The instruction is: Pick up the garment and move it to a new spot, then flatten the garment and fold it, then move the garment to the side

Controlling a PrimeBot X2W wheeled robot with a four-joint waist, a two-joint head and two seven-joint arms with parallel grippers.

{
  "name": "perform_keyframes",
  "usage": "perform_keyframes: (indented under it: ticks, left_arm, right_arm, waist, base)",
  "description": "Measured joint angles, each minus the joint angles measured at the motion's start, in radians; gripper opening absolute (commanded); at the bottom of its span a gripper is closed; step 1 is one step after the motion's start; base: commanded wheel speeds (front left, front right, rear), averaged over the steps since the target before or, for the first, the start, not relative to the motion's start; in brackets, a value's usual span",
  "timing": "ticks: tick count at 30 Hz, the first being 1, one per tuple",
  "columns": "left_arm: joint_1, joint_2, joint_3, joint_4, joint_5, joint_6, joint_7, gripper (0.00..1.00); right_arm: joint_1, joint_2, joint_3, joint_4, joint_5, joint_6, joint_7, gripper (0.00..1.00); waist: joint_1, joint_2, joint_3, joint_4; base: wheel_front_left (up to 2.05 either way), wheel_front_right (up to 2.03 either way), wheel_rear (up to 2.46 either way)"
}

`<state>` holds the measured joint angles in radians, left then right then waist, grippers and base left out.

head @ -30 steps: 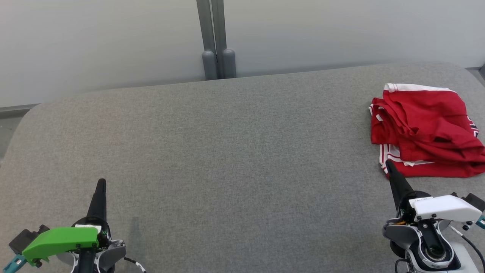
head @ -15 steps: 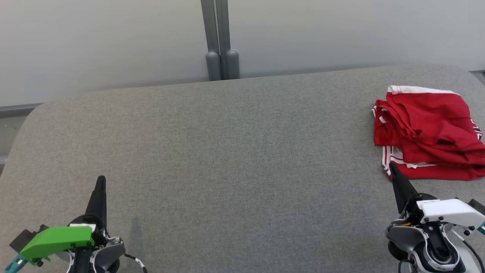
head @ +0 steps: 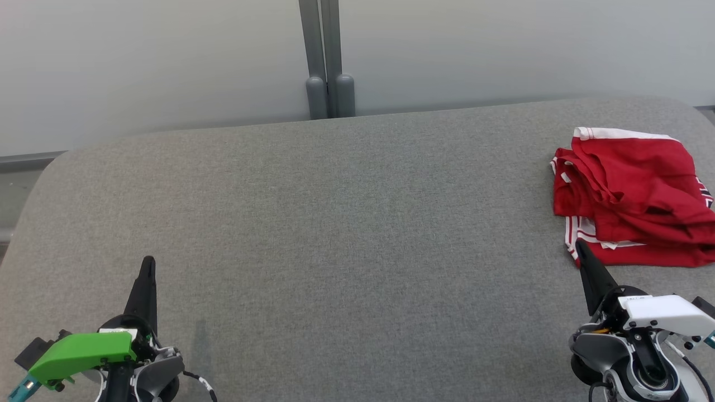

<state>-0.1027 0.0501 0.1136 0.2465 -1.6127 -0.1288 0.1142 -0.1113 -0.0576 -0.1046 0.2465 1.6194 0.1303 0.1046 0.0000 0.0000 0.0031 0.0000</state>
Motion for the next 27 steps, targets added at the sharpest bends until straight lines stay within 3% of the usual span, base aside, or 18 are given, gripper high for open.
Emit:
perform_keyframes:
  ticks: [27]
  left_arm:
    - [0.0, 0.0, 0.0, 0.0, 0.0, 0.0, 0.0, 0.0]
  right_arm:
    - [0.0, 0.003, -0.004, 0.0, 0.0, 0.0, 0.004, 0.0]
  waist:
    - [0.0, 0.0, 0.0, 0.0]
  base:
    - [0.0, 0.0, 0.0]
